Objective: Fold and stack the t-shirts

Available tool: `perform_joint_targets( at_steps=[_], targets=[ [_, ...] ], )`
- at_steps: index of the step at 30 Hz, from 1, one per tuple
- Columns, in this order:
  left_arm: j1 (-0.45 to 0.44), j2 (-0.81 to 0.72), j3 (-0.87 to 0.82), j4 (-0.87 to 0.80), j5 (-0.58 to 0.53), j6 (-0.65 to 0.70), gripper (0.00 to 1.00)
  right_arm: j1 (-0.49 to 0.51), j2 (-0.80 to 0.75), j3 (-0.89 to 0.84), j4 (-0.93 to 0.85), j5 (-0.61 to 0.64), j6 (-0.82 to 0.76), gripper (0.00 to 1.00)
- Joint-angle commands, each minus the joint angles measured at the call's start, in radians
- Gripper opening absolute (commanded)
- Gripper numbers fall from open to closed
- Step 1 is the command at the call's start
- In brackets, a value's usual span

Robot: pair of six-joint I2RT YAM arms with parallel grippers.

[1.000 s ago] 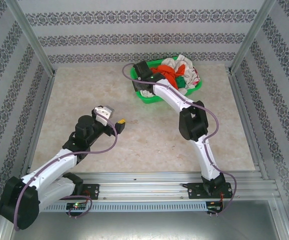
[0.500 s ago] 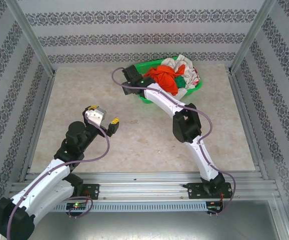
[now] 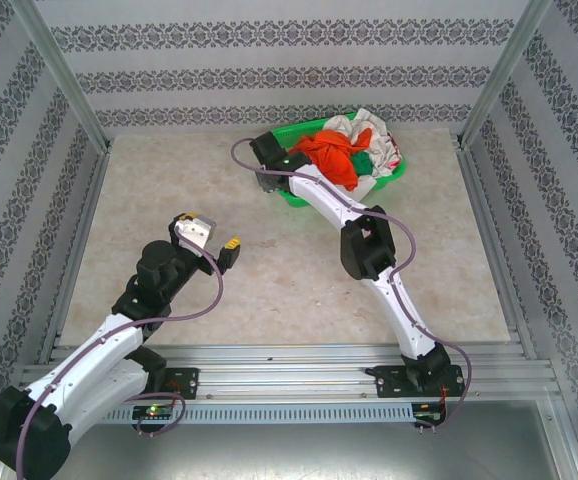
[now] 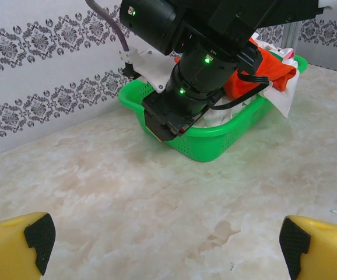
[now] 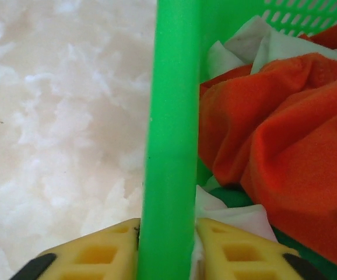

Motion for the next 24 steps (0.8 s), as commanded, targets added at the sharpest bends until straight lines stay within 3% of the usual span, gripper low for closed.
perform_joint_targets(
  at_steps=[1, 10, 15, 24],
  targets=[
    [-0.012, 0.000, -0.004, 0.048, 0.010, -0.005, 1.00, -0.024, -0.020, 0.033, -0.026, 0.043, -0.016, 0.19],
    [-0.039, 0.074, 0.032, 0.098, 0.073, -0.032, 1.00, -0.133, -0.074, -0.022, -0.007, 0.060, -0.036, 0.14],
    [-0.089, 0.141, 0.053, 0.141, 0.061, -0.016, 1.00, -0.201, -0.113, -0.117, 0.073, 0.010, -0.070, 0.11],
    [-0.140, 0.202, 0.067, 0.169, 0.038, -0.015, 1.00, -0.324, -0.088, -0.105, 0.095, -0.028, -0.150, 0.06]
  ],
)
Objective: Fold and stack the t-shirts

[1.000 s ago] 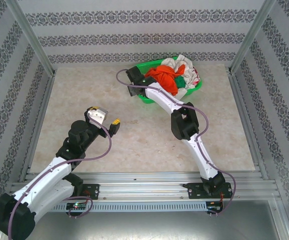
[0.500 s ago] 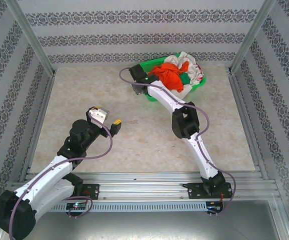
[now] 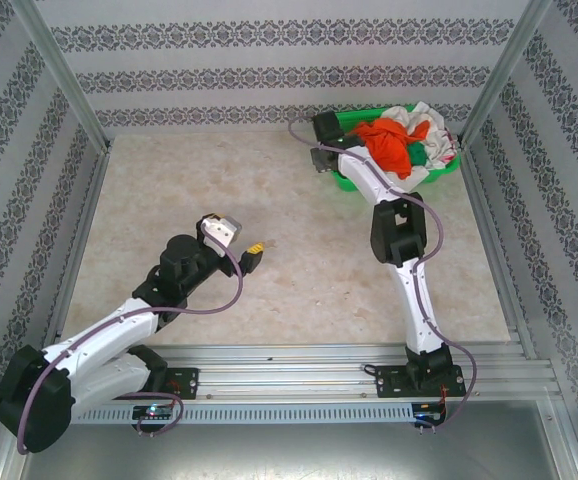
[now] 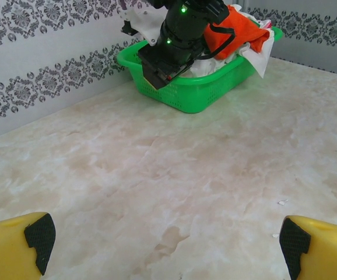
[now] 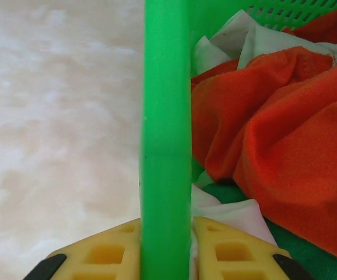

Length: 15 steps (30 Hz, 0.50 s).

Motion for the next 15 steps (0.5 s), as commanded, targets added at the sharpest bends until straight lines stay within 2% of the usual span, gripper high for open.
perform_joint_targets(
  at_steps=[1, 15],
  targets=[
    [-0.022, 0.007, 0.023, 0.056, -0.006, 0.004, 1.00, -0.054, -0.021, 0.017, 0.029, -0.012, -0.047, 0.06],
    [-0.027, -0.003, 0.016, 0.041, -0.007, 0.008, 1.00, -0.138, 0.108, 0.217, 0.018, 0.004, -0.156, 0.06]
  ],
)
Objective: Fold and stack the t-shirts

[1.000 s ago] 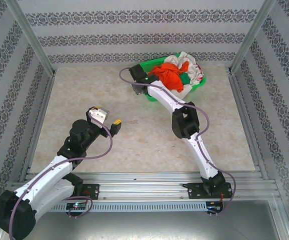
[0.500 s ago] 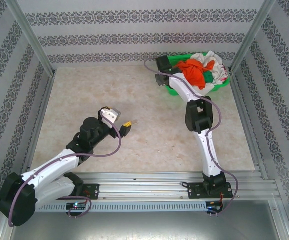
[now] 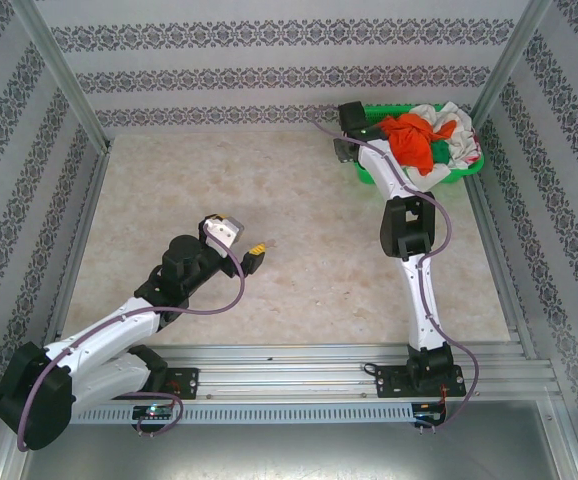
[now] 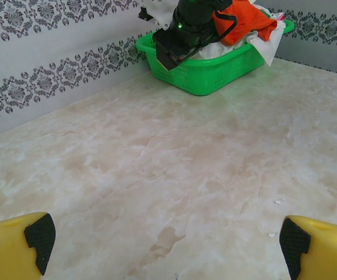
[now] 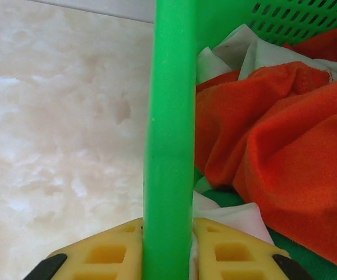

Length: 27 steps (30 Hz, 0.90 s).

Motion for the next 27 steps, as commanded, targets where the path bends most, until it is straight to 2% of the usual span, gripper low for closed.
perform_joint_targets(
  at_steps=[1, 6, 8, 11, 14, 16, 19, 23, 27],
  targets=[
    [-0.019, -0.015, 0.016, 0.033, -0.002, 0.005, 1.00, -0.034, 0.030, 0.076, 0.048, 0.003, -0.086, 0.06],
    [-0.019, -0.018, 0.013, 0.027, -0.005, 0.008, 1.00, -0.054, 0.045, 0.117, 0.052, -0.012, -0.135, 0.08],
    [-0.021, -0.019, 0.014, 0.025, -0.004, 0.008, 1.00, -0.052, 0.037, 0.122, 0.050, -0.029, -0.152, 0.13],
    [-0.023, -0.016, 0.016, 0.024, 0.002, 0.010, 1.00, -0.038, -0.008, 0.111, 0.042, -0.068, -0.159, 0.40],
    [-0.036, -0.006, 0.020, 0.025, 0.002, 0.019, 1.00, -0.018, -0.093, 0.054, 0.060, -0.100, -0.158, 0.57],
    [-0.053, 0.007, 0.030, 0.022, 0.003, 0.033, 1.00, -0.010, -0.164, -0.011, 0.082, -0.128, -0.142, 0.65],
    [-0.086, 0.043, 0.056, 0.014, 0.002, 0.064, 1.00, -0.009, -0.295, -0.166, 0.169, -0.170, -0.097, 0.71],
    [-0.129, 0.108, 0.084, 0.048, 0.014, 0.085, 1.00, -0.021, -0.461, -0.405, 0.352, -0.170, -0.056, 0.75],
    [-0.155, 0.179, 0.115, 0.078, 0.039, 0.082, 1.00, -0.058, -0.498, -0.497, 0.413, -0.129, -0.038, 0.77]
  ],
)
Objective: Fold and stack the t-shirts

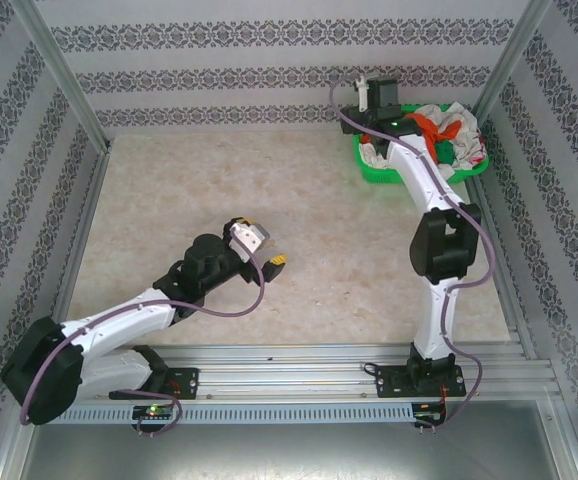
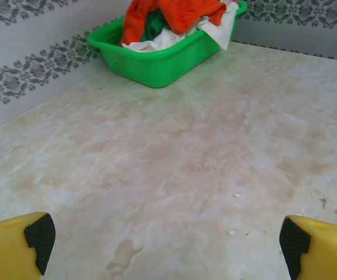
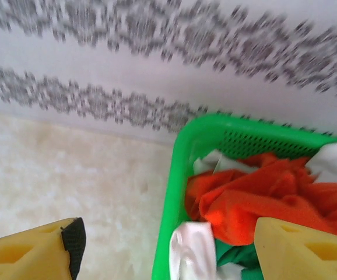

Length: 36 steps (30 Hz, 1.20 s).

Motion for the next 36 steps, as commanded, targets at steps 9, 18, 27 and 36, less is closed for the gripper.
perform_joint_targets(
  at_steps=[9, 18, 27, 36],
  targets=[
    [-0.062, 0.105, 0.081, 0.065, 0.052, 0.018, 1.00, -0.136, 0.121, 0.010, 0.027, 0.048, 0.038, 0.81],
    [-0.070, 0.083, 0.063, 0.062, 0.022, 0.005, 1.00, -0.156, 0.157, 0.085, -0.017, 0.068, 0.063, 0.10],
    [-0.070, 0.104, 0.085, 0.052, 0.030, 0.020, 1.00, -0.138, 0.023, 0.021, 0.120, 0.082, 0.044, 0.15],
    [-0.070, 0.080, 0.057, 0.083, 0.014, -0.004, 1.00, -0.143, 0.030, 0.115, 0.072, 0.042, 0.040, 0.00]
  ],
)
